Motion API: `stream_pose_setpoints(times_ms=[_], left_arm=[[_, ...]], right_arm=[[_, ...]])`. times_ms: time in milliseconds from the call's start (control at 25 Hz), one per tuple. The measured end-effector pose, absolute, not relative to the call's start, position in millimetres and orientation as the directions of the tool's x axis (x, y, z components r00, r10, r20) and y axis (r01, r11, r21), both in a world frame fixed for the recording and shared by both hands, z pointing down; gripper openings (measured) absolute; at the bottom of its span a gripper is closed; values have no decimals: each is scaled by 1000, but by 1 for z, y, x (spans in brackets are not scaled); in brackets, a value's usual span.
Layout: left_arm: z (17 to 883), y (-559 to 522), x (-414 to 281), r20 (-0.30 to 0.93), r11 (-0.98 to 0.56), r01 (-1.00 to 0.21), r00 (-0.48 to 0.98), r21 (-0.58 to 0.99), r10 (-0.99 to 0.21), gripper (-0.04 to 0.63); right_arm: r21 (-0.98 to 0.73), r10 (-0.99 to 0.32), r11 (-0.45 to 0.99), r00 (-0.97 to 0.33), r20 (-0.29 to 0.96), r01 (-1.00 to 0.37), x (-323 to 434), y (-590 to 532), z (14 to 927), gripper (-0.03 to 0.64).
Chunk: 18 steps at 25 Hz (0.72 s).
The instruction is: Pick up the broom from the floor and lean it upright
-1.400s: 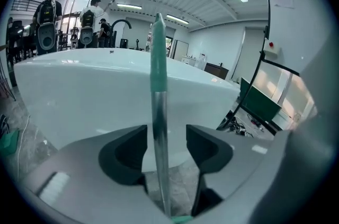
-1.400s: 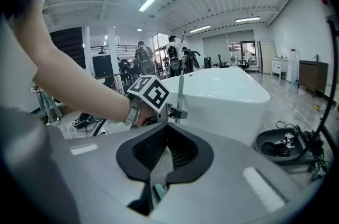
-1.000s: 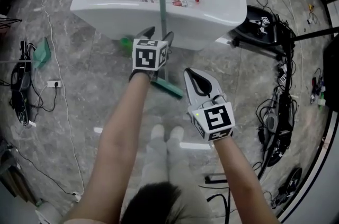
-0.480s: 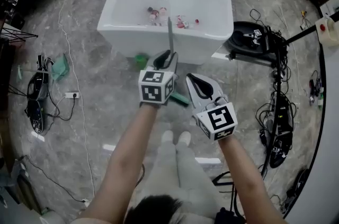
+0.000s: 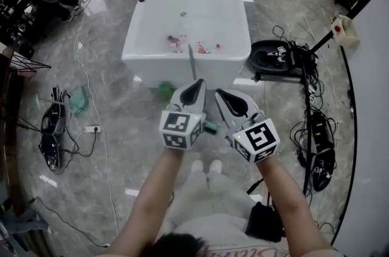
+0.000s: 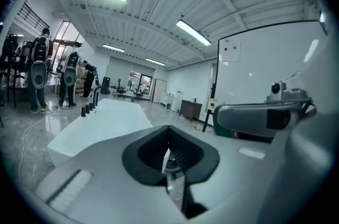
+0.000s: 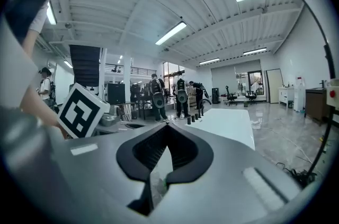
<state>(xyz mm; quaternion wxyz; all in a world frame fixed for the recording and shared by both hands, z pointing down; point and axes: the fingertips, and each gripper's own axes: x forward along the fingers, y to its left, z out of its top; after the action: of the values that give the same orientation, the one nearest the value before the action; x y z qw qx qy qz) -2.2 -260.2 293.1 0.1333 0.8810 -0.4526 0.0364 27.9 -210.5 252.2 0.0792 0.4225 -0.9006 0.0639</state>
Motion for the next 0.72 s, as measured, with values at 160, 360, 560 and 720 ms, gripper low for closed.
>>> stream_pose_setpoints(times_ms=[160, 360, 560, 720], left_arm=[[257, -248, 7, 141, -600, -787, 617, 144, -774, 0], [227, -234, 12, 87, -642, -756, 653, 125, -752, 0], [196, -227, 17, 28, -662, -747, 664, 63, -747, 0], [174, -212, 17, -8, -681, -732, 681, 31, -732, 0]], right_arm=[[-45, -767, 621, -618, 171, -783, 37, -207, 228, 2], [28, -762, 639, -628, 156, -768, 36, -204, 204, 2], [85, -765, 642, -629, 141, -762, 38, -201, 179, 2], [68, -799, 597, -585, 137, -799, 45, -197, 165, 2]])
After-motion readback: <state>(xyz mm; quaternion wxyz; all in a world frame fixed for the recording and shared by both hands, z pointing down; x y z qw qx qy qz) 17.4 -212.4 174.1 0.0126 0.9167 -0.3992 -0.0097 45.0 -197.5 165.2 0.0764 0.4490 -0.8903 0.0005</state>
